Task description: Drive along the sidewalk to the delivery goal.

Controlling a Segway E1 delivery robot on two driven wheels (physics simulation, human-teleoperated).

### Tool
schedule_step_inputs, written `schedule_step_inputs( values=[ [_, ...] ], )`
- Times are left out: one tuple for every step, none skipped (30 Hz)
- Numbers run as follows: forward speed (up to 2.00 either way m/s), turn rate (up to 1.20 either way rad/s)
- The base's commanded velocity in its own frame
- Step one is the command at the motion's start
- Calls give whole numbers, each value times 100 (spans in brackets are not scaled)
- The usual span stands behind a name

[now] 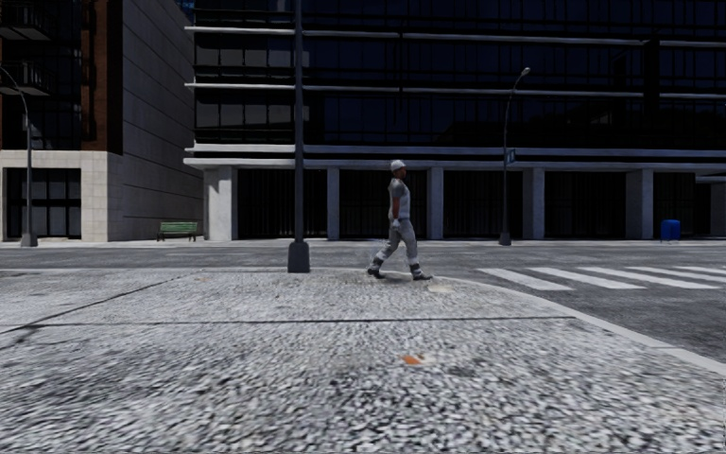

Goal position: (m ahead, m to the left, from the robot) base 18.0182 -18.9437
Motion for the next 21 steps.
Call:
schedule_step_inputs(
  values=[
    [148, 0],
    [148, 0],
    [148, 0],
    [148, 0],
    [148, 0],
    [148, 0],
    [148, 0],
    [148, 0],
    [148, 0],
    [148, 0],
    [148, 0],
    [148, 0],
    [148, 0],
    [148, 0],
    [148, 0],
    [147, 0],
    [147, 0],
    [147, 0],
    [144, 0],
    [144, 0],
    [139, 0]
  ],
)
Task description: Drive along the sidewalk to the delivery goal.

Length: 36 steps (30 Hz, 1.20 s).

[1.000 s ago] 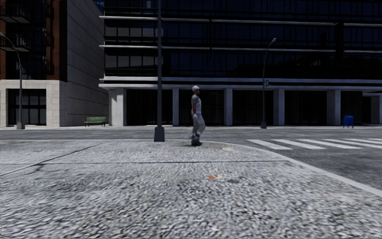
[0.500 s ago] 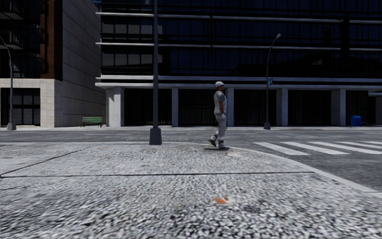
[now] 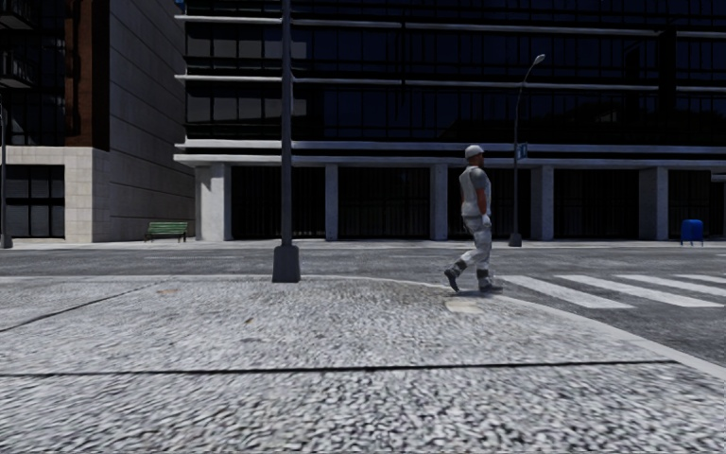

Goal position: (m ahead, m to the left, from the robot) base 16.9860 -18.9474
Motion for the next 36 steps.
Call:
schedule_step_inputs(
  values=[
    [137, 0],
    [136, 0],
    [136, 0],
    [136, 0],
    [136, 0],
    [136, 0],
    [136, 0],
    [136, 0],
    [136, 0],
    [136, 0],
    [136, -1],
    [137, -2],
    [139, -6],
    [139, -10],
    [139, -10],
    [139, -13],
    [139, -16],
    [139, -18],
    [139, -20],
    [139, -20],
    [139, -20],
    [140, -21],
    [140, -21],
    [140, -21],
    [140, -21],
    [140, -21],
    [140, -22],
    [140, -23],
    [140, -24],
    [140, -24],
    [140, -26],
    [140, -27],
    [140, -29],
    [140, -30],
    [140, -30],
    [140, -34]
  ],
)
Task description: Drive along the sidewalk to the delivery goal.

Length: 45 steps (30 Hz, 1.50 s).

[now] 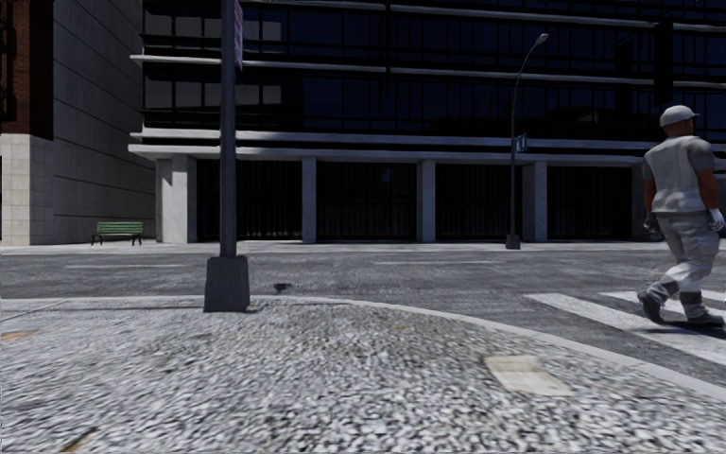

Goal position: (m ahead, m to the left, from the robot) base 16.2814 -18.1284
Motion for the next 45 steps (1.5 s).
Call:
schedule_step_inputs(
  values=[
    [140, -38],
    [140, -40],
    [140, -40],
    [140, -40],
    [140, -42],
    [140, -44],
    [140, -45],
    [140, -45],
    [140, -45],
    [140, -45],
    [140, -45],
    [140, -45],
    [140, -45],
    [140, -45],
    [140, -45],
    [140, -46],
    [140, -46],
    [140, -46],
    [140, -46],
    [140, -46],
    [140, -46],
    [140, -46],
    [140, -46],
    [140, -46],
    [140, -46],
    [140, -52],
    [140, -52],
    [140, -55],
    [140, -56],
    [140, -56],
    [140, -56],
    [140, -56],
    [140, -57],
    [140, -58],
    [140, -59],
    [140, -60],
    [140, -60],
    [140, -60],
    [140, -60],
    [140, -60],
    [140, -60],
    [140, -60],
    [140, -60],
    [140, -60],
    [140, -60]
  ],
)
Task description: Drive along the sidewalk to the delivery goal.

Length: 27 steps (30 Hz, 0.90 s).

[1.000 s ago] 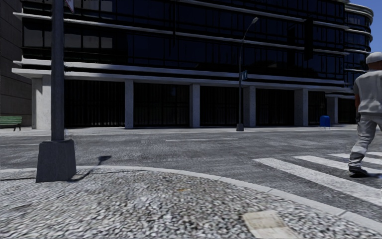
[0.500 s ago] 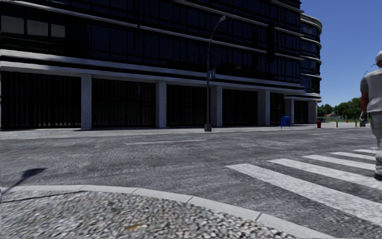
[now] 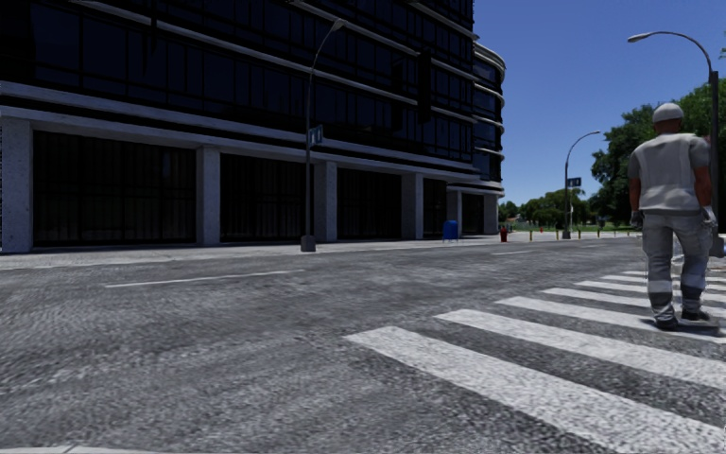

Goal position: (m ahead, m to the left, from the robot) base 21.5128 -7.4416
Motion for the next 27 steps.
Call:
schedule_step_inputs(
  values=[
    [140, -60],
    [140, -60],
    [140, -62],
    [140, -64],
    [140, -64],
    [140, -64],
    [140, -65],
    [140, -65],
    [140, -65],
    [140, -65],
    [140, -65],
    [140, -65],
    [140, -65],
    [140, -65],
    [140, -65],
    [140, -65],
    [140, -65],
    [140, -65],
    [140, -65],
    [140, -65],
    [140, -65],
    [140, -65],
    [140, -65],
    [140, -65],
    [140, -65],
    [140, -65],
    [140, -65]
  ],
)
